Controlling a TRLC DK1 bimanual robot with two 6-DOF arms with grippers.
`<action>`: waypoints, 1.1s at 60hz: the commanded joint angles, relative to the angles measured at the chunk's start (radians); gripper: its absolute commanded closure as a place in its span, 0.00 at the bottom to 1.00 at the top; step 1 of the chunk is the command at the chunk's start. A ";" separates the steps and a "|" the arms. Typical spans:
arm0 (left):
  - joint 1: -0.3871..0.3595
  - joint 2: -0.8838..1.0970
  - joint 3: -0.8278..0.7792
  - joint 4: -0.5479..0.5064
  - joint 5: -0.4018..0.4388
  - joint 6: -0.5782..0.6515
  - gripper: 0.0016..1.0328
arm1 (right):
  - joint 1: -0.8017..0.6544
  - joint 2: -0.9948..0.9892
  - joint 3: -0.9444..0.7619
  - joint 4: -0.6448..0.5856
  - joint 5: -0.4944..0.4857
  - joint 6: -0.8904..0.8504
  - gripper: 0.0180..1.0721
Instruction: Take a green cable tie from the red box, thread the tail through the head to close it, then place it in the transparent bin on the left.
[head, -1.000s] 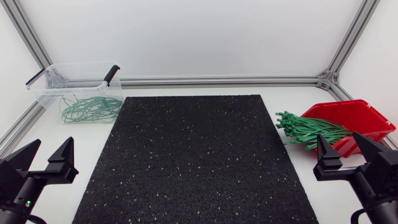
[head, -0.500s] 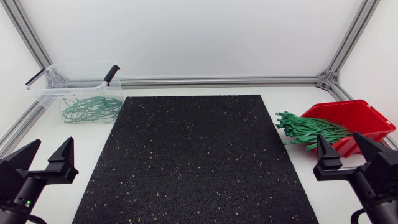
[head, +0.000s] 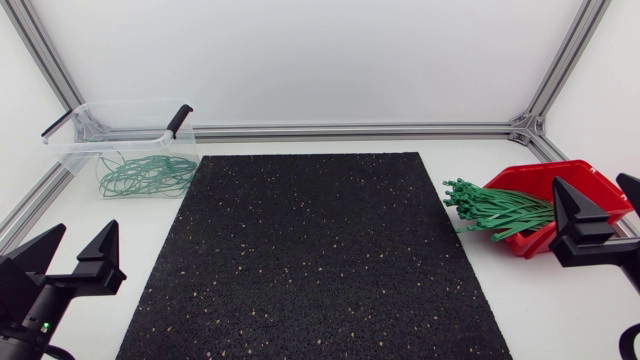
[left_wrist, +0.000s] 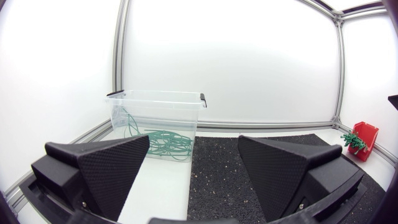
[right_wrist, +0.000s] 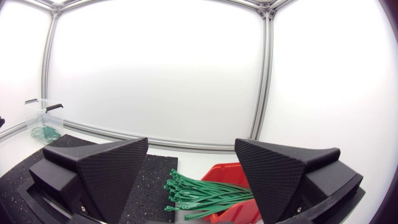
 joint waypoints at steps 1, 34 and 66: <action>0.003 -0.010 -0.039 -0.015 -0.008 -0.020 0.04 | 0.009 0.077 0.090 -0.034 0.005 0.022 0.03; 0.007 -0.010 -0.039 -0.015 -0.008 -0.020 0.04 | 0.000 0.573 0.668 -0.385 -0.081 -0.043 0.04; 0.007 -0.010 -0.039 -0.015 -0.008 -0.020 0.04 | -0.181 1.143 1.155 -0.976 -0.297 -0.604 0.04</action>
